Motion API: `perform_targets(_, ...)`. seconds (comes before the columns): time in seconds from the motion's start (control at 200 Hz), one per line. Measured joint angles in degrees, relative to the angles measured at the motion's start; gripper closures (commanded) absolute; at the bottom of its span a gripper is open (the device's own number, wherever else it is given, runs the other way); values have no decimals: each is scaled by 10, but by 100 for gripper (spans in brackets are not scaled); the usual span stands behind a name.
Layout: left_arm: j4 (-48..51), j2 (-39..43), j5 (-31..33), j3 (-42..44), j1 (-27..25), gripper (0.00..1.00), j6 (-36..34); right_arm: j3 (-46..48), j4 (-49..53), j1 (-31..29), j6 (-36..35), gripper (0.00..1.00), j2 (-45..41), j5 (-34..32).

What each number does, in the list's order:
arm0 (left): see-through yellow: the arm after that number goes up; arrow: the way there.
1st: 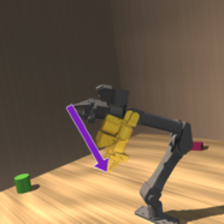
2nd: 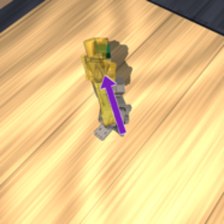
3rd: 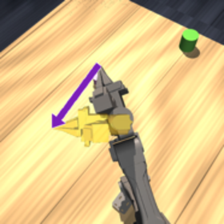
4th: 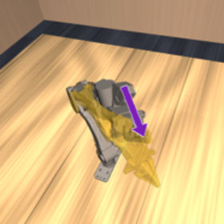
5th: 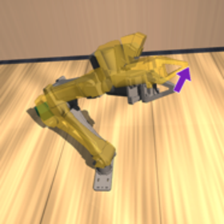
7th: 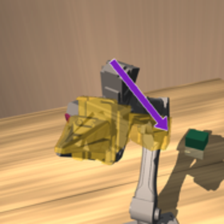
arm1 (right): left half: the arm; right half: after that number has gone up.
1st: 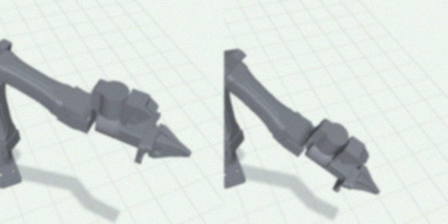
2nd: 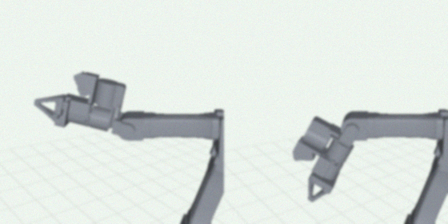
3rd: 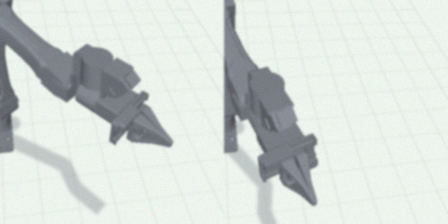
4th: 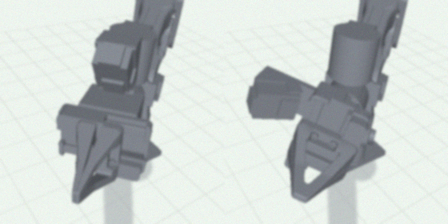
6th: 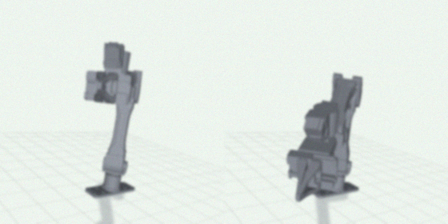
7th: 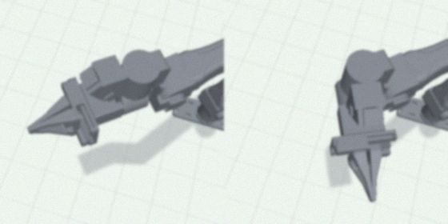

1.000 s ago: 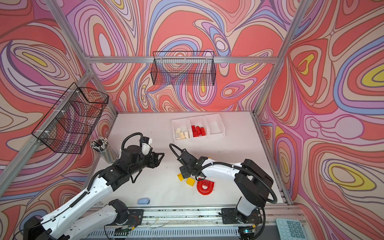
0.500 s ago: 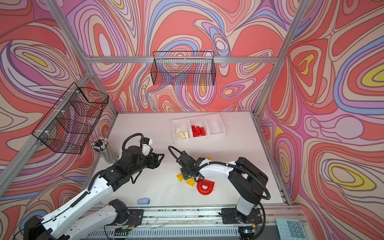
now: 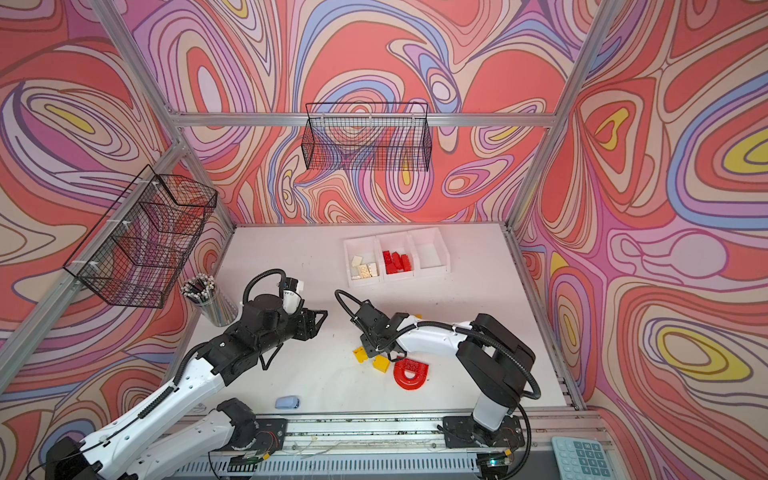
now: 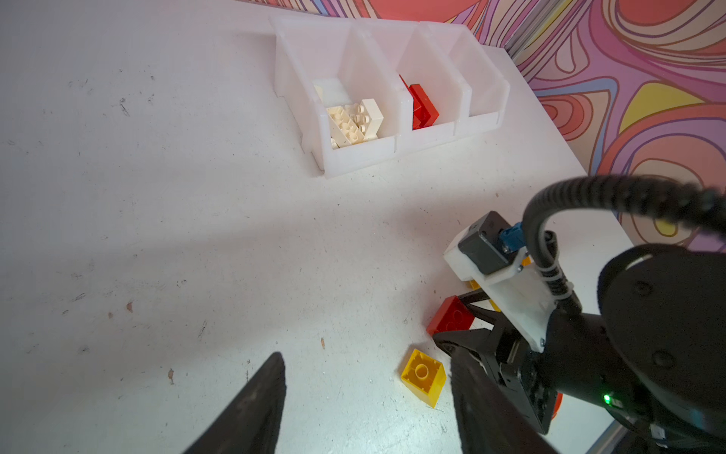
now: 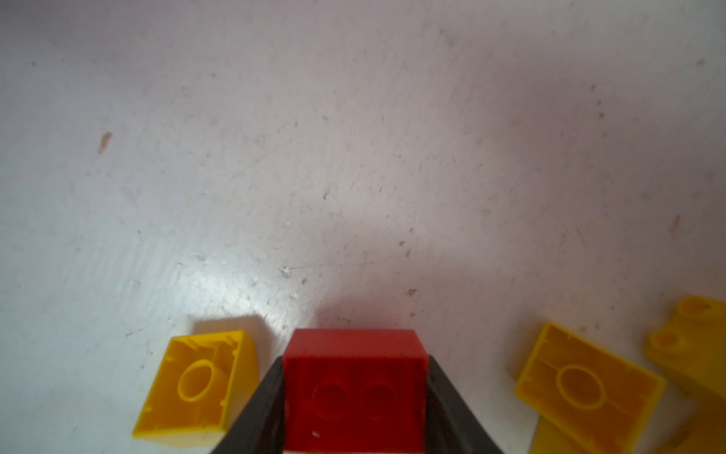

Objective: Sort the legos into containers by color
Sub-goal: 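Carry the red 2x2 brick into the middle compartment and release it with the right gripper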

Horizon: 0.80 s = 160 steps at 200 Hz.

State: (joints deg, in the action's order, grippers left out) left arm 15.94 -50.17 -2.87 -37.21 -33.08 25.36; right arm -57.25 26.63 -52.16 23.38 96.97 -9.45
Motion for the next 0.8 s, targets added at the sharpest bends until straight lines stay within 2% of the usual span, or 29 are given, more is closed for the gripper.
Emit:
perform_targets(0.085, 17, 5, 6, 2, -7, 31, 0, -30, 7, 26, -8, 65, -5, 3)
perform_targets(0.386, 42, 23, 30, 30, -68, 32, 15, -177, 9, 187, -41, 66, -3, 46)
perform_targets(0.566, 44, 23, 35, 59, -97, 33, 27, -297, -4, 241, -49, 66, 67, 87)
perform_targets(0.801, 40, 24, 33, 84, -102, 33, 35, -407, -1, 301, -51, 66, 180, 123)
